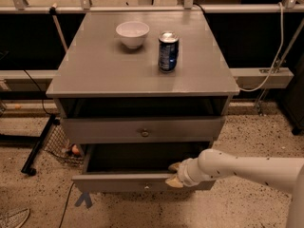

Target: Open middle drawer

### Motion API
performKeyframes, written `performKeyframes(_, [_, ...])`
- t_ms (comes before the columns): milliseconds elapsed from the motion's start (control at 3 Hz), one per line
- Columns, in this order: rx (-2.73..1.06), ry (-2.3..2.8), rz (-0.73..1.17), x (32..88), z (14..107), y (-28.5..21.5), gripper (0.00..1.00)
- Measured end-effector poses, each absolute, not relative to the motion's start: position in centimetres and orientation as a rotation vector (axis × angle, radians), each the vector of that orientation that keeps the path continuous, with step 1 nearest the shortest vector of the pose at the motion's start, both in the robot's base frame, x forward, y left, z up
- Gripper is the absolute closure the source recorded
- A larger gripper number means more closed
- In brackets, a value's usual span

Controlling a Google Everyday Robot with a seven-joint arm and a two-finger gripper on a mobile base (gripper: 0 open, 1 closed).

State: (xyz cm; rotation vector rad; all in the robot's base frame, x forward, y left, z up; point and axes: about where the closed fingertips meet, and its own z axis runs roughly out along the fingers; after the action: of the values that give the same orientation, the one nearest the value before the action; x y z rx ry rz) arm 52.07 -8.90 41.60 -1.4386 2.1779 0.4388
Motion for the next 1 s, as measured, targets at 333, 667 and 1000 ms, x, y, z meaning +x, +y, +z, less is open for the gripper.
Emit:
performKeyframes(333, [-1.442, 2.186, 0.450, 50.78, 41.03, -8.96, 1.00])
performKeyframes(667, [-1.442, 2.186, 0.450, 50.77, 41.51, -8.96, 1.00])
performKeyframes(1000, [-1.442, 2.186, 0.450, 50.77, 41.69, -8.96, 1.00])
